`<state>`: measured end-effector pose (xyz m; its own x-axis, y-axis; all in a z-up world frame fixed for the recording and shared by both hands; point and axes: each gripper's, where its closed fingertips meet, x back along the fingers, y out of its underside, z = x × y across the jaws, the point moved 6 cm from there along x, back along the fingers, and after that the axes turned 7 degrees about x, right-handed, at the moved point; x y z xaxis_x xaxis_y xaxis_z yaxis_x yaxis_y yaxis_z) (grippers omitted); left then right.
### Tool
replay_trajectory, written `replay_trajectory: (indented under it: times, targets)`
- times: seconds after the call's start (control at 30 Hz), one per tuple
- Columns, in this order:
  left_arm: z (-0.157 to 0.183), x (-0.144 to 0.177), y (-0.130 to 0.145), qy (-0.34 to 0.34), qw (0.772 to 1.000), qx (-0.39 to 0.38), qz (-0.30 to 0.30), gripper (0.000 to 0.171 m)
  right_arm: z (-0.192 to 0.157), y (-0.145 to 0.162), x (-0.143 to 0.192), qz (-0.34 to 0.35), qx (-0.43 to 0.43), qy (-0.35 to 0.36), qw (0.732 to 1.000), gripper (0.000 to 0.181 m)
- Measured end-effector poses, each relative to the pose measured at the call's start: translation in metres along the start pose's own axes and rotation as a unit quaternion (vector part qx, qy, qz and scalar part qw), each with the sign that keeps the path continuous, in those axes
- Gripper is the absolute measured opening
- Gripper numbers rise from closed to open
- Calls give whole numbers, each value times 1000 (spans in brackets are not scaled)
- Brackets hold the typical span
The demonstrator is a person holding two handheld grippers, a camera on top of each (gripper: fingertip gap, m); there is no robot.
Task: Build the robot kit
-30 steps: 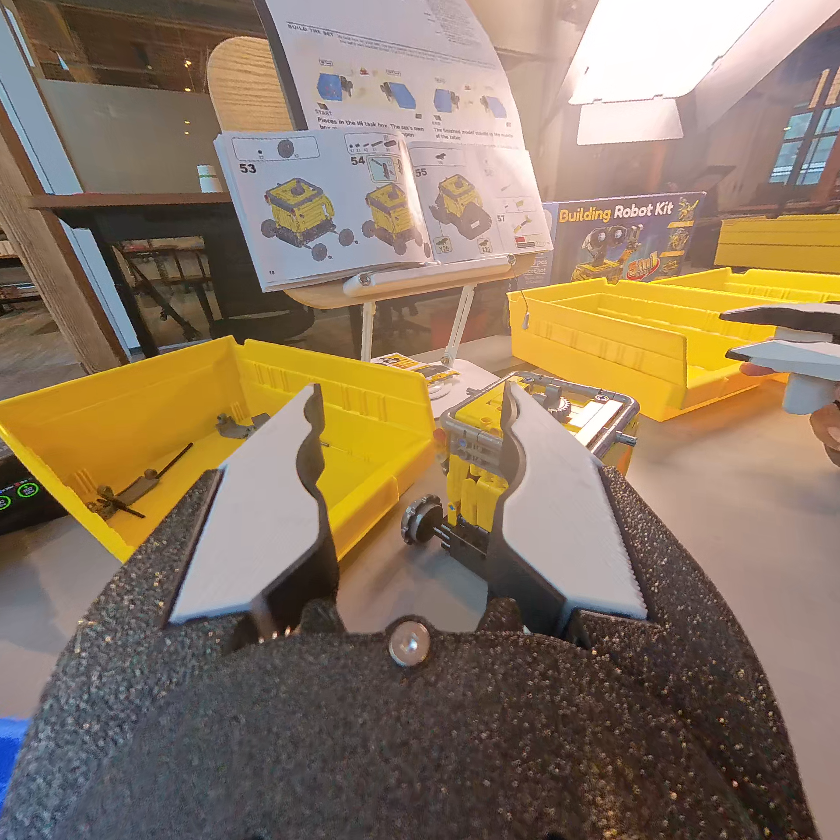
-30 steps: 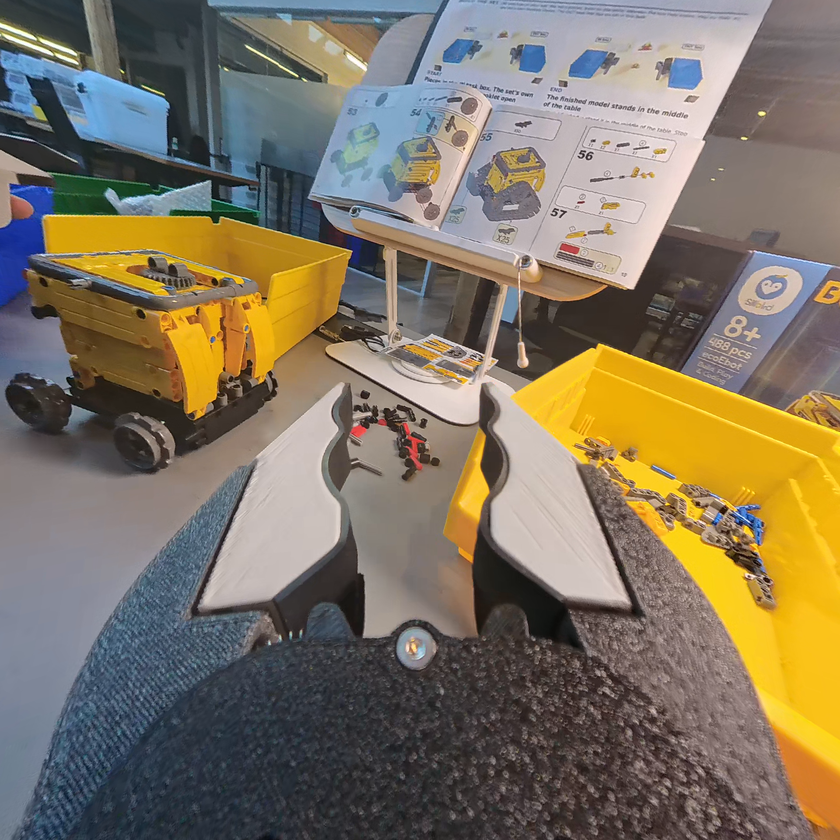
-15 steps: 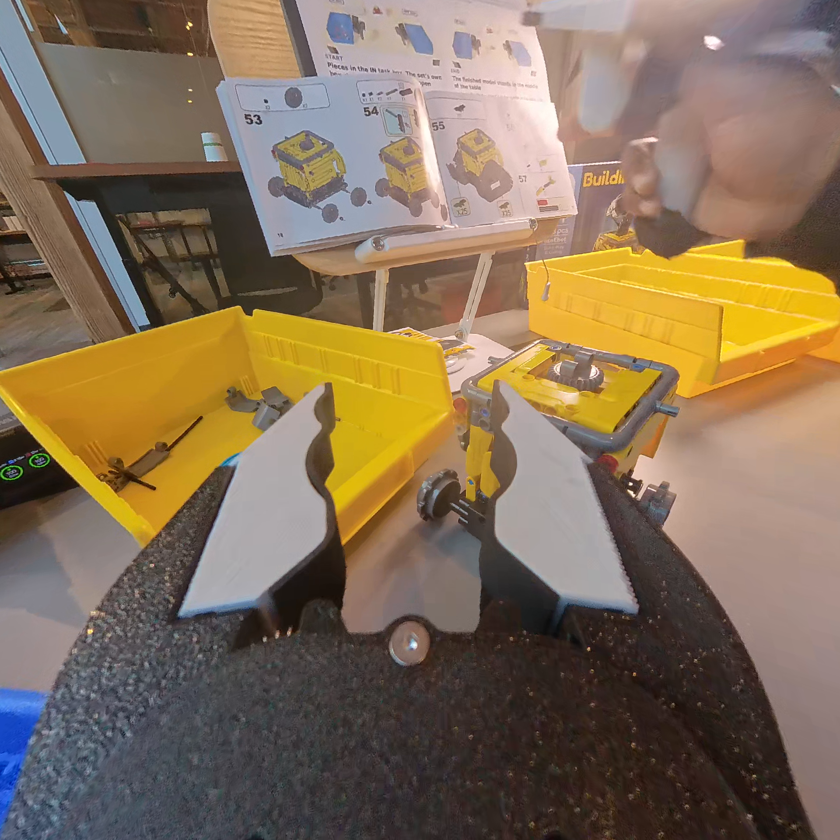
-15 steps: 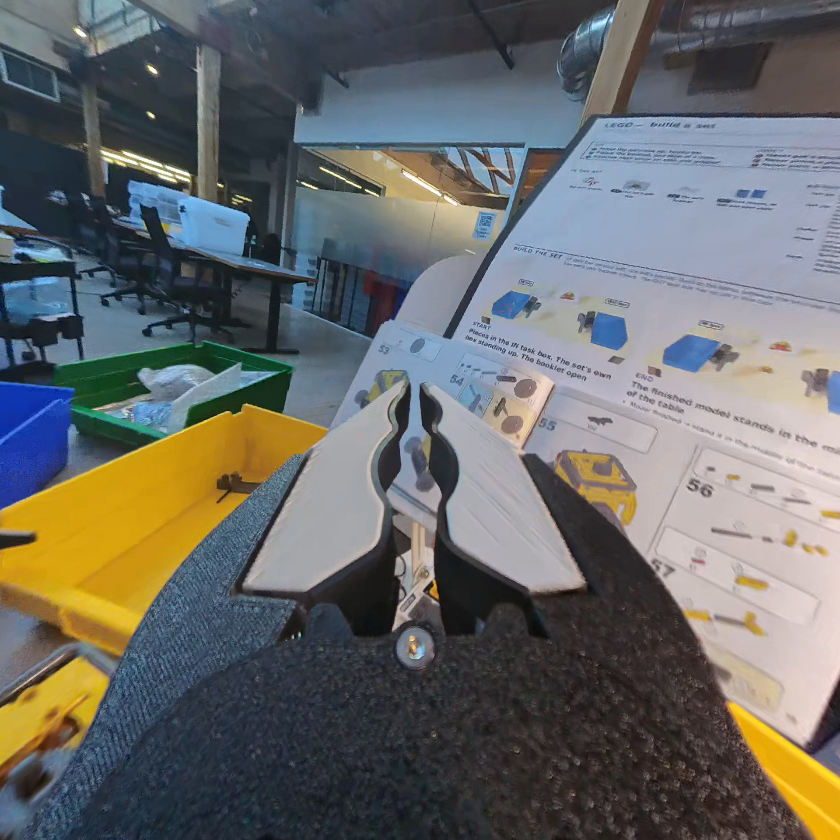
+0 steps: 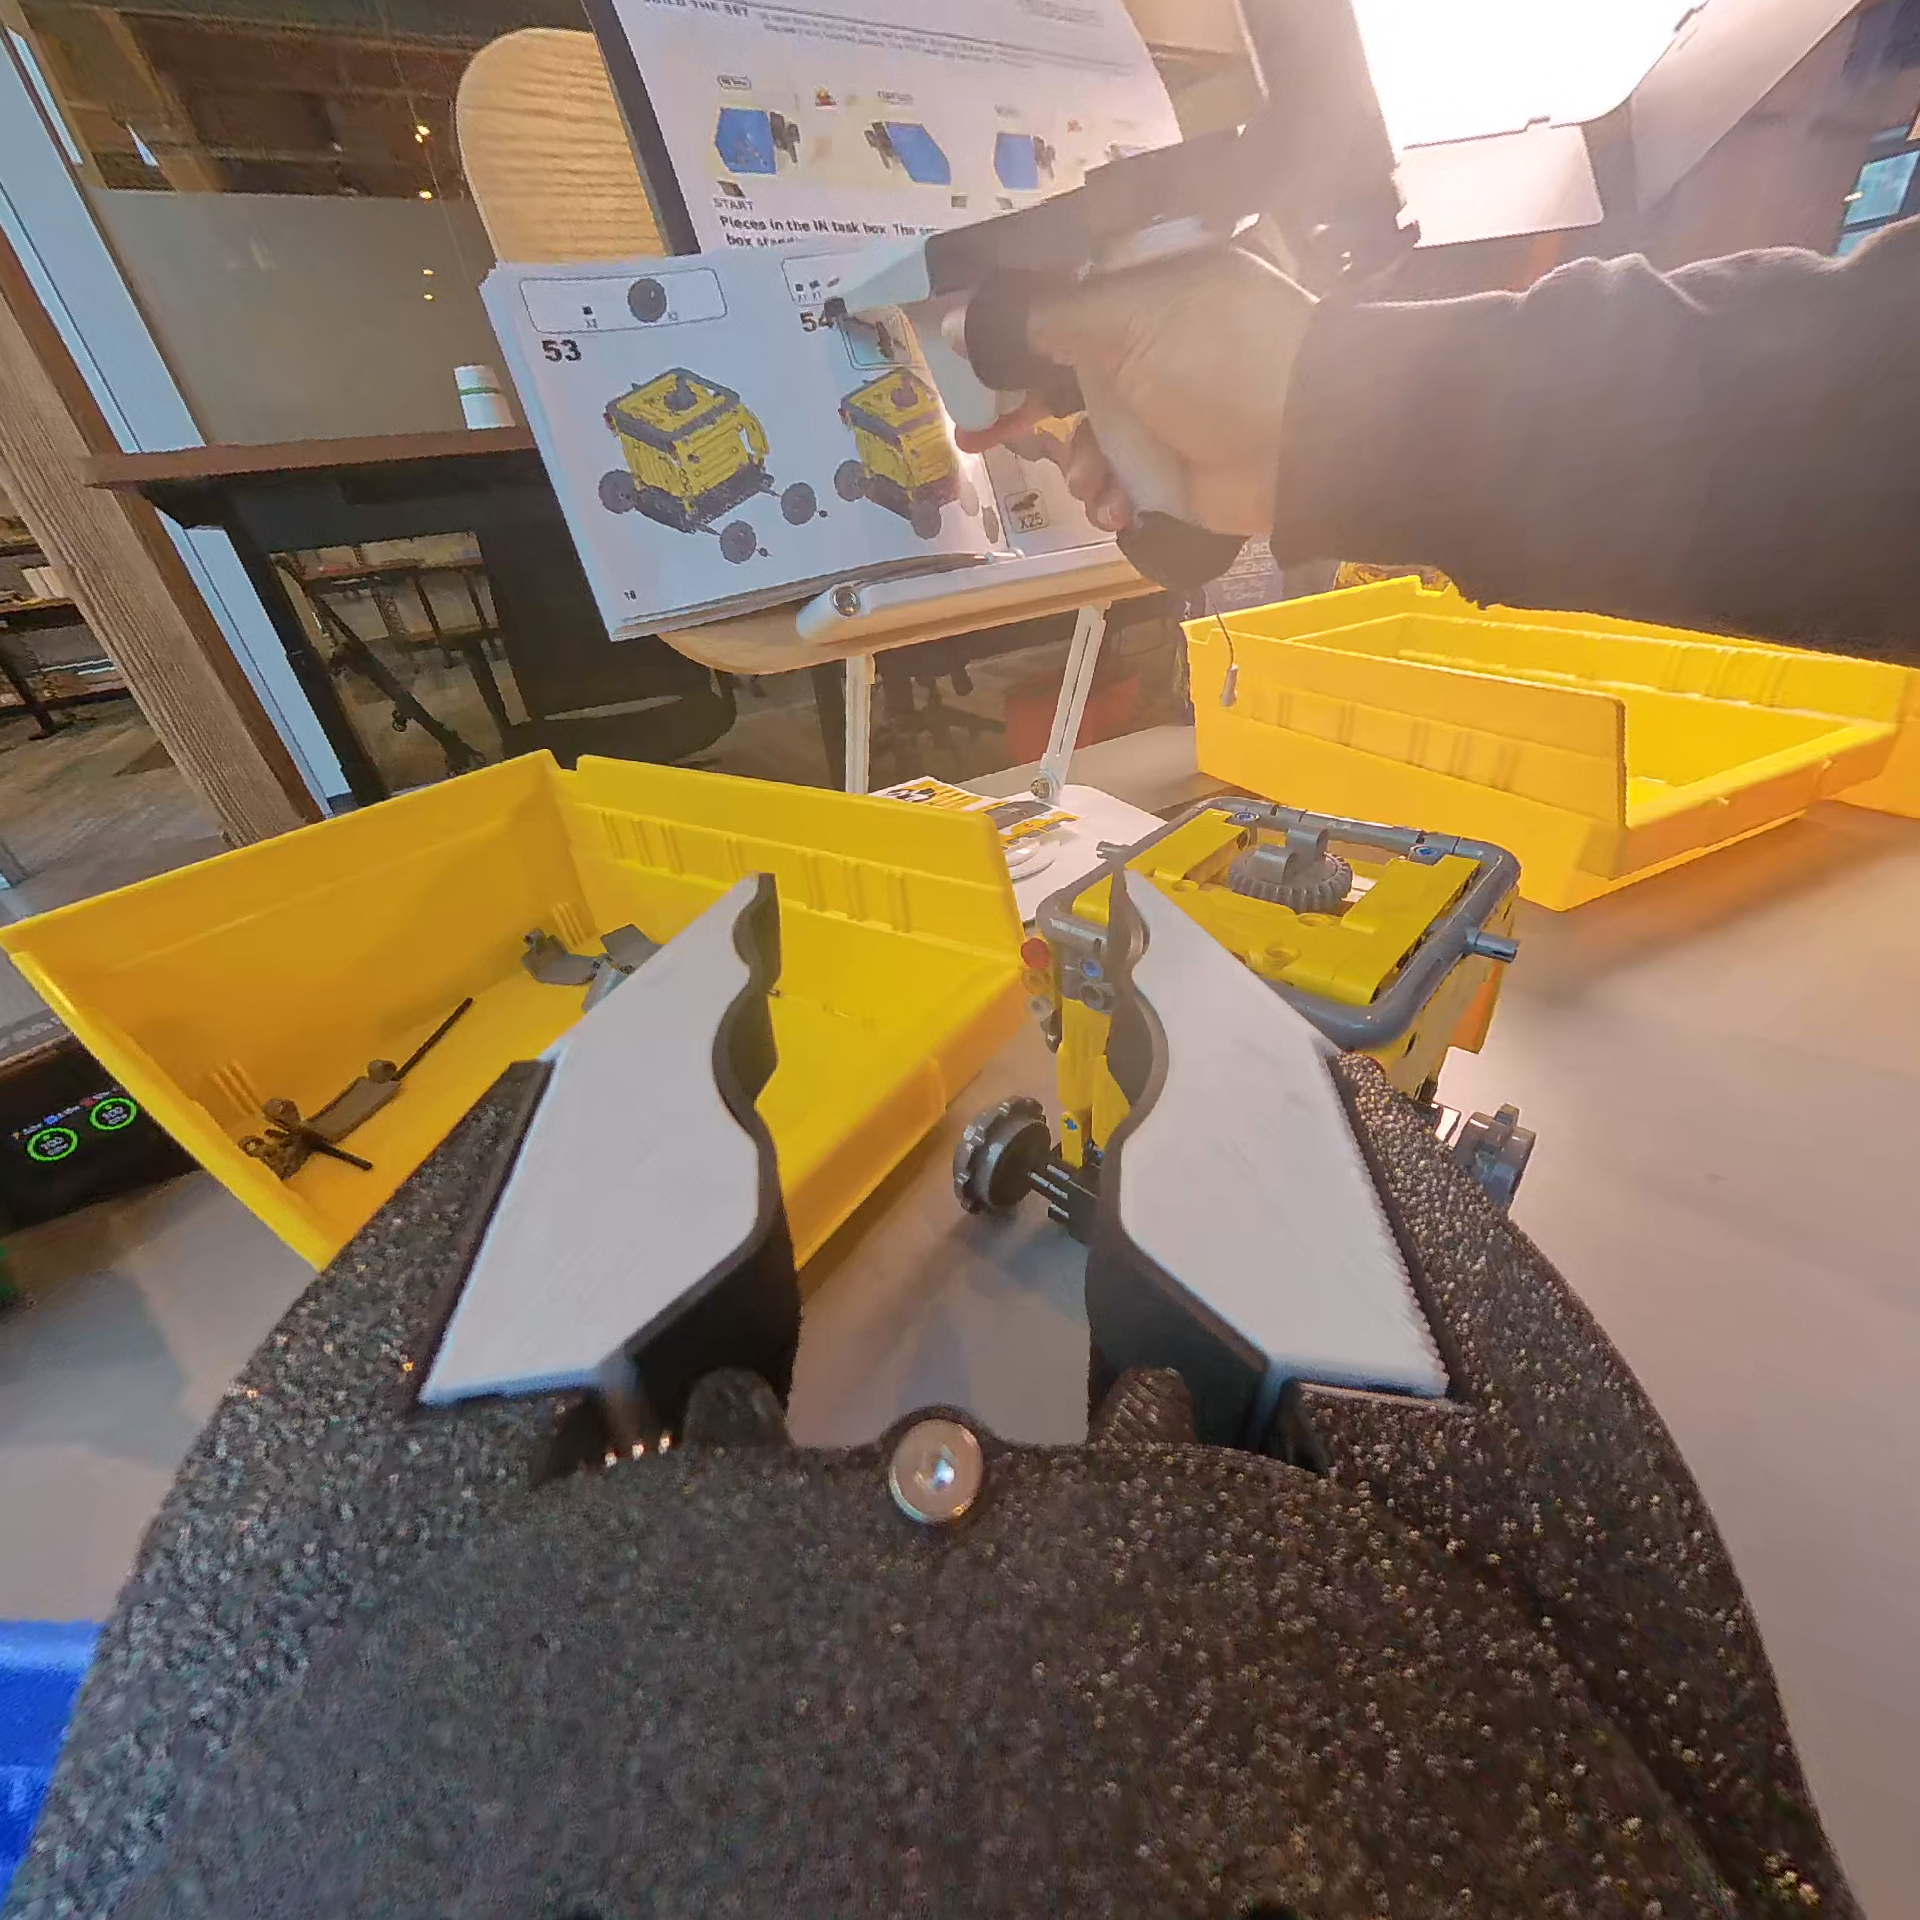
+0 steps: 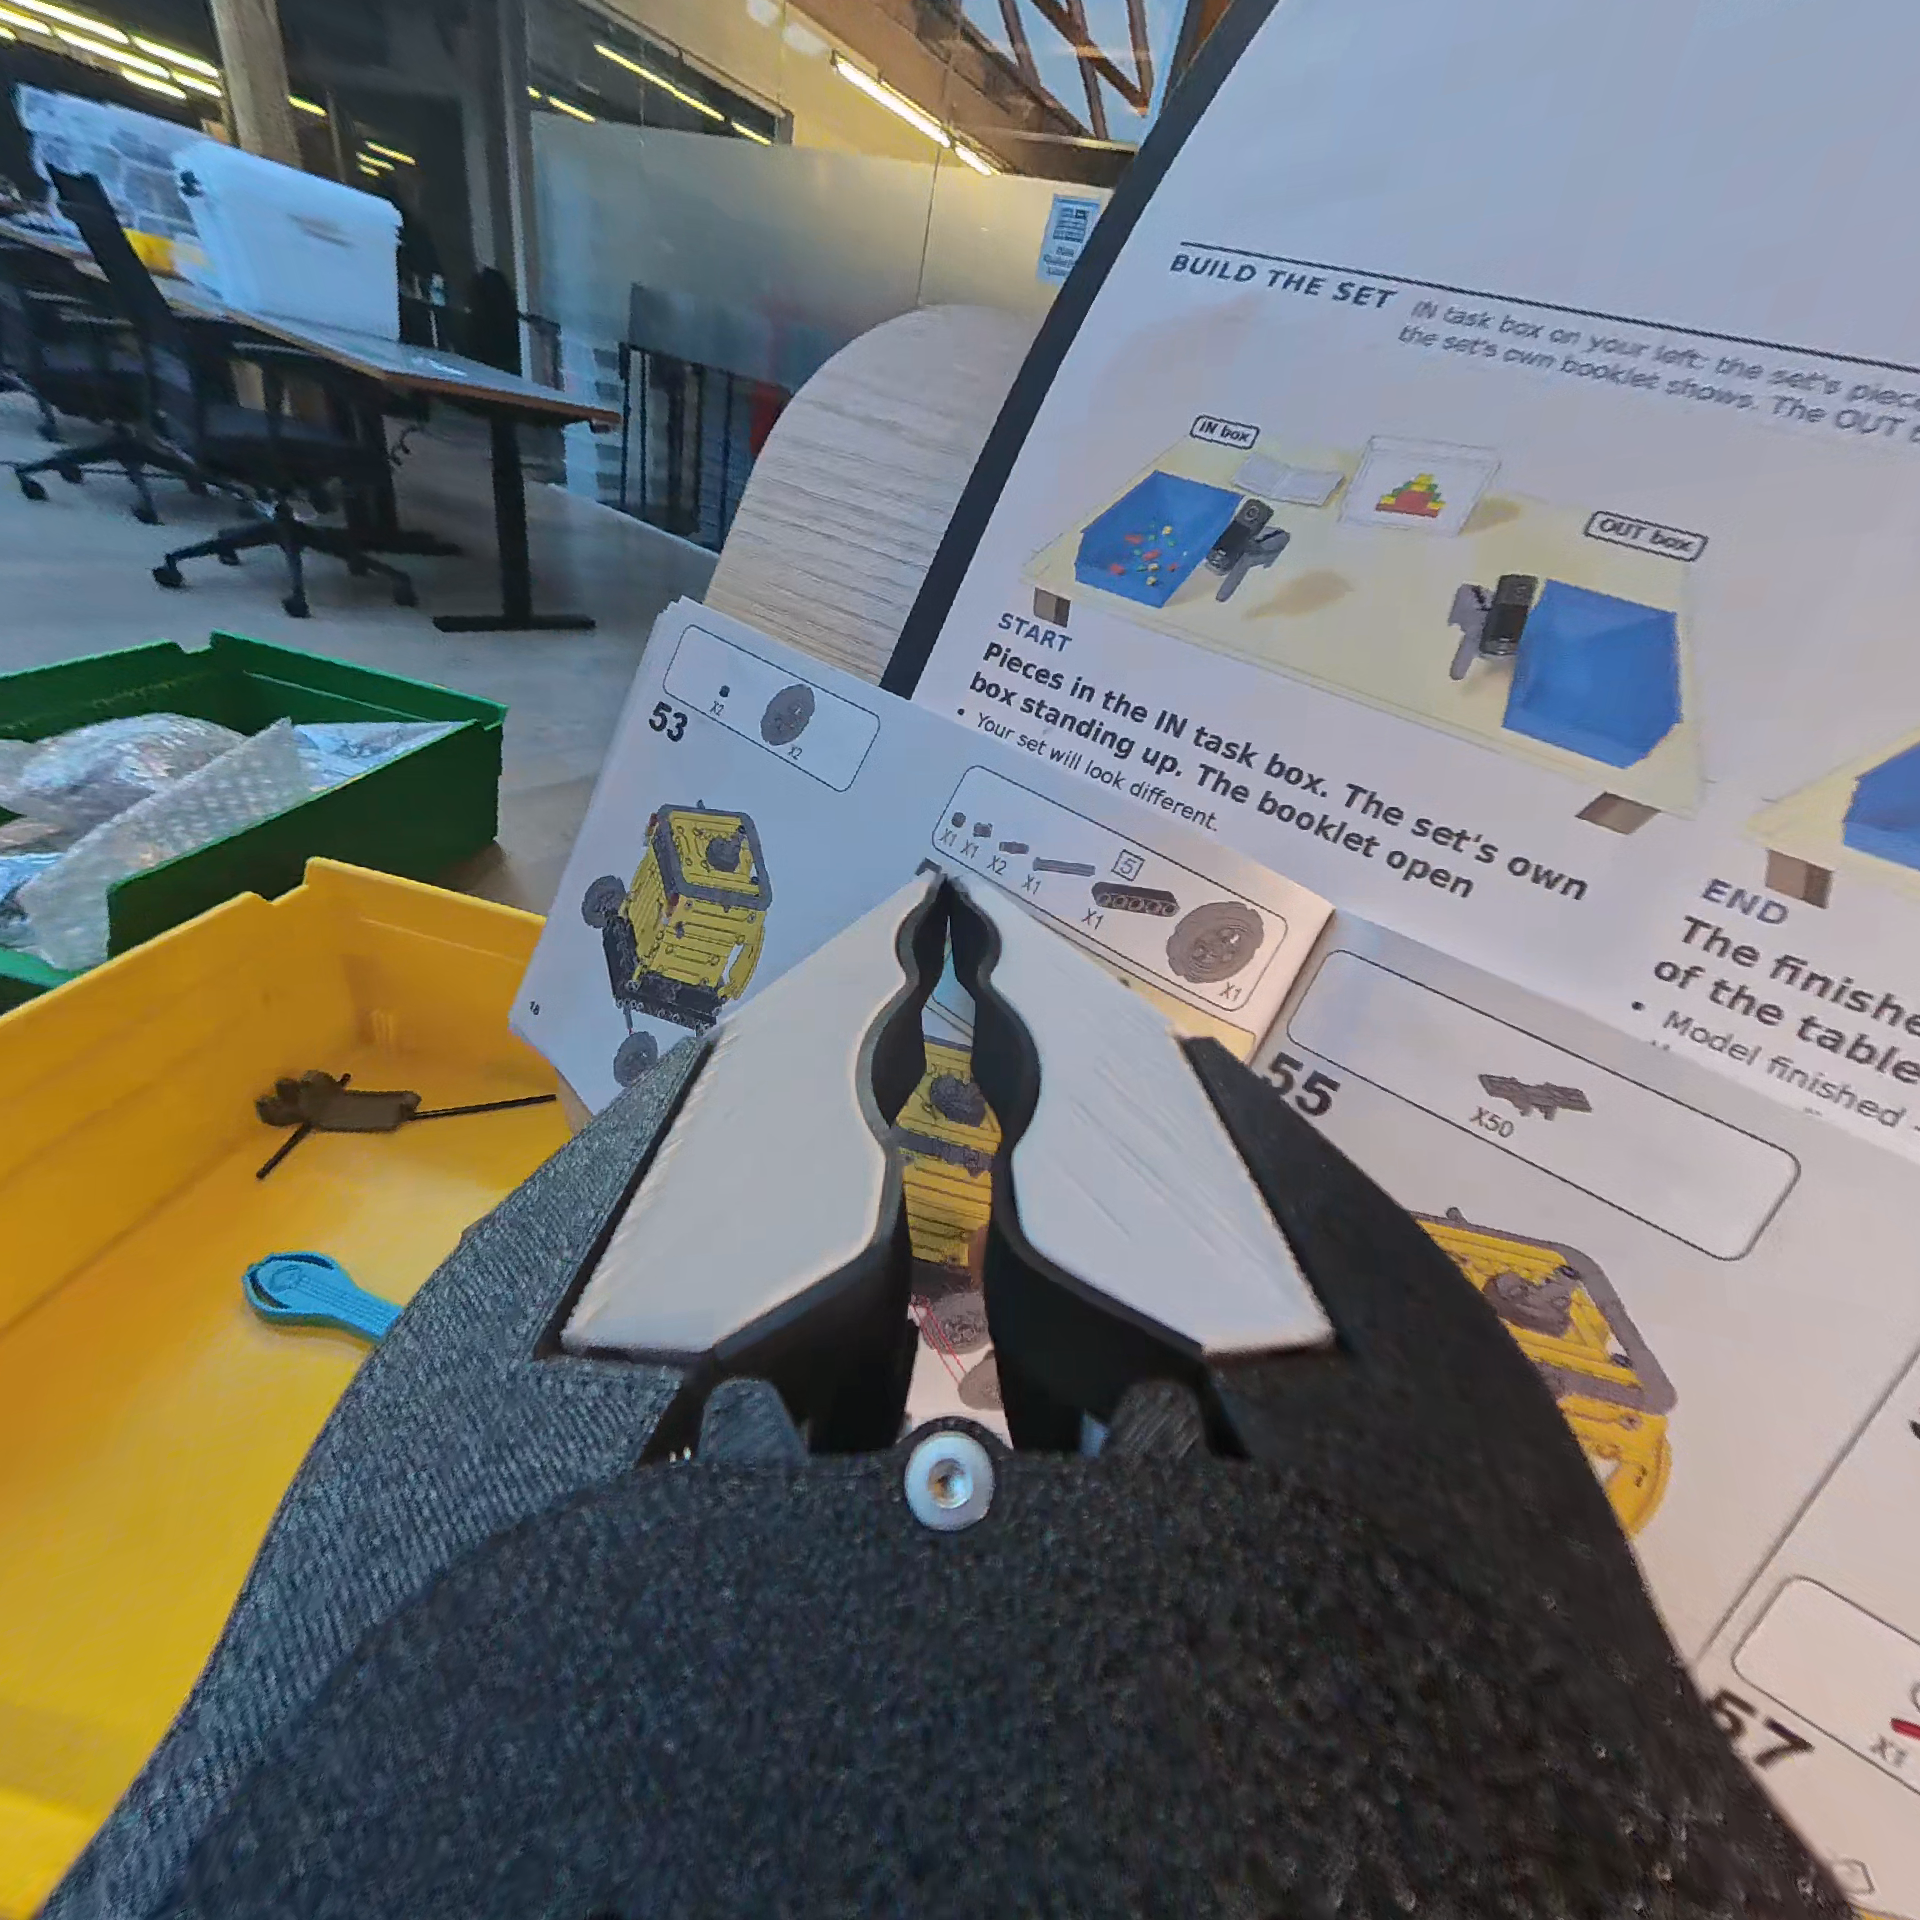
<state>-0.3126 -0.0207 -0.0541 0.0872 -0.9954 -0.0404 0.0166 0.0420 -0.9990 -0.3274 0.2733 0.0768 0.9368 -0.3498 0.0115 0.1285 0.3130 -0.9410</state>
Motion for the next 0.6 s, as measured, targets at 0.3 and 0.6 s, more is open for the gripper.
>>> replay_trajectory:
  times: [0.3,0.6]
  targets:
    - [-2,-1,4,-5,1000,-6,-11,59,-5,-5,-3,-5,24,2,1000,0]
    - [-2,-2,6,-3,1000,-7,-16,58,-1,-1,5,5,47,18,999,1]
